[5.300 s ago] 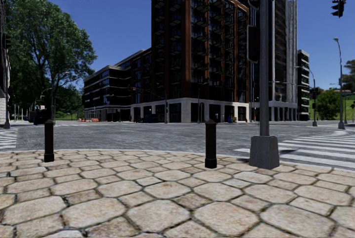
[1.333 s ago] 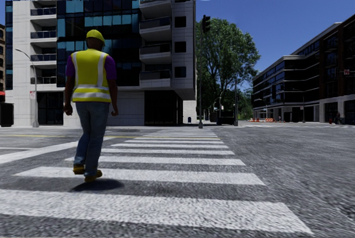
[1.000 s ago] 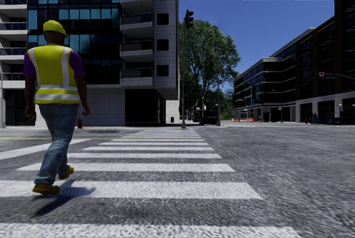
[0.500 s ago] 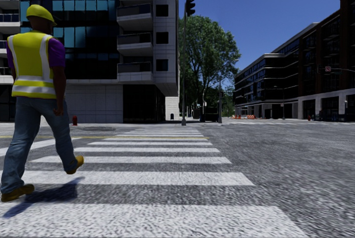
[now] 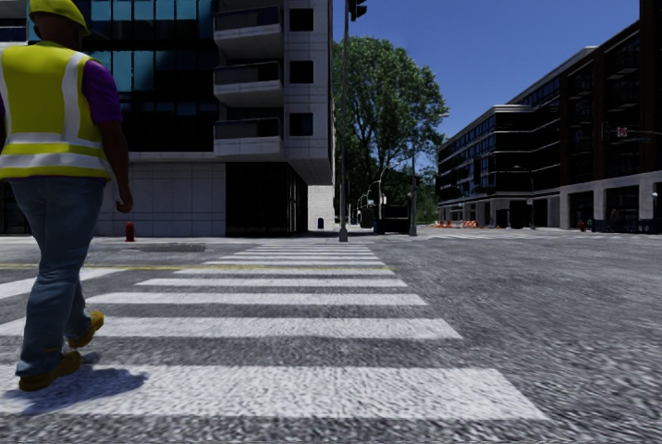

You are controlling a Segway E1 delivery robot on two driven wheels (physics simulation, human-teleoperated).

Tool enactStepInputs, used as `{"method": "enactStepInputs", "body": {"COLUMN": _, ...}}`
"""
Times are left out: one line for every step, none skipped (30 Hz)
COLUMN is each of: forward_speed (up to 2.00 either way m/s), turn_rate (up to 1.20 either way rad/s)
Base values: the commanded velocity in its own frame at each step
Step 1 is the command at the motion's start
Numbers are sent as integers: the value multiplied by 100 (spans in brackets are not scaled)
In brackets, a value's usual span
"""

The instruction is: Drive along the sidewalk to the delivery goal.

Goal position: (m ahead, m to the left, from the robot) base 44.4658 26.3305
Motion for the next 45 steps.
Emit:
{"method": "enactStepInputs", "body": {"forward_speed": 147, "turn_rate": 0}}
{"method": "enactStepInputs", "body": {"forward_speed": 147, "turn_rate": 0}}
{"method": "enactStepInputs", "body": {"forward_speed": 147, "turn_rate": 0}}
{"method": "enactStepInputs", "body": {"forward_speed": 147, "turn_rate": 0}}
{"method": "enactStepInputs", "body": {"forward_speed": 147, "turn_rate": 0}}
{"method": "enactStepInputs", "body": {"forward_speed": 147, "turn_rate": 0}}
{"method": "enactStepInputs", "body": {"forward_speed": 147, "turn_rate": 0}}
{"method": "enactStepInputs", "body": {"forward_speed": 147, "turn_rate": 0}}
{"method": "enactStepInputs", "body": {"forward_speed": 147, "turn_rate": 0}}
{"method": "enactStepInputs", "body": {"forward_speed": 147, "turn_rate": 0}}
{"method": "enactStepInputs", "body": {"forward_speed": 147, "turn_rate": 0}}
{"method": "enactStepInputs", "body": {"forward_speed": 147, "turn_rate": 0}}
{"method": "enactStepInputs", "body": {"forward_speed": 147, "turn_rate": 0}}
{"method": "enactStepInputs", "body": {"forward_speed": 147, "turn_rate": 0}}
{"method": "enactStepInputs", "body": {"forward_speed": 147, "turn_rate": 0}}
{"method": "enactStepInputs", "body": {"forward_speed": 147, "turn_rate": 0}}
{"method": "enactStepInputs", "body": {"forward_speed": 147, "turn_rate": 0}}
{"method": "enactStepInputs", "body": {"forward_speed": 147, "turn_rate": 0}}
{"method": "enactStepInputs", "body": {"forward_speed": 147, "turn_rate": 0}}
{"method": "enactStepInputs", "body": {"forward_speed": 147, "turn_rate": 0}}
{"method": "enactStepInputs", "body": {"forward_speed": 147, "turn_rate": 0}}
{"method": "enactStepInputs", "body": {"forward_speed": 147, "turn_rate": 0}}
{"method": "enactStepInputs", "body": {"forward_speed": 147, "turn_rate": 0}}
{"method": "enactStepInputs", "body": {"forward_speed": 147, "turn_rate": 0}}
{"method": "enactStepInputs", "body": {"forward_speed": 147, "turn_rate": 0}}
{"method": "enactStepInputs", "body": {"forward_speed": 147, "turn_rate": 0}}
{"method": "enactStepInputs", "body": {"forward_speed": 147, "turn_rate": 0}}
{"method": "enactStepInputs", "body": {"forward_speed": 147, "turn_rate": 0}}
{"method": "enactStepInputs", "body": {"forward_speed": 147, "turn_rate": 0}}
{"method": "enactStepInputs", "body": {"forward_speed": 147, "turn_rate": 0}}
{"method": "enactStepInputs", "body": {"forward_speed": 147, "turn_rate": 0}}
{"method": "enactStepInputs", "body": {"forward_speed": 147, "turn_rate": 0}}
{"method": "enactStepInputs", "body": {"forward_speed": 147, "turn_rate": 0}}
{"method": "enactStepInputs", "body": {"forward_speed": 147, "turn_rate": 0}}
{"method": "enactStepInputs", "body": {"forward_speed": 147, "turn_rate": 0}}
{"method": "enactStepInputs", "body": {"forward_speed": 147, "turn_rate": 0}}
{"method": "enactStepInputs", "body": {"forward_speed": 147, "turn_rate": 0}}
{"method": "enactStepInputs", "body": {"forward_speed": 147, "turn_rate": 0}}
{"method": "enactStepInputs", "body": {"forward_speed": 147, "turn_rate": 0}}
{"method": "enactStepInputs", "body": {"forward_speed": 147, "turn_rate": 0}}
{"method": "enactStepInputs", "body": {"forward_speed": 147, "turn_rate": 0}}
{"method": "enactStepInputs", "body": {"forward_speed": 147, "turn_rate": 0}}
{"method": "enactStepInputs", "body": {"forward_speed": 147, "turn_rate": 0}}
{"method": "enactStepInputs", "body": {"forward_speed": 147, "turn_rate": 0}}
{"method": "enactStepInputs", "body": {"forward_speed": 147, "turn_rate": 0}}
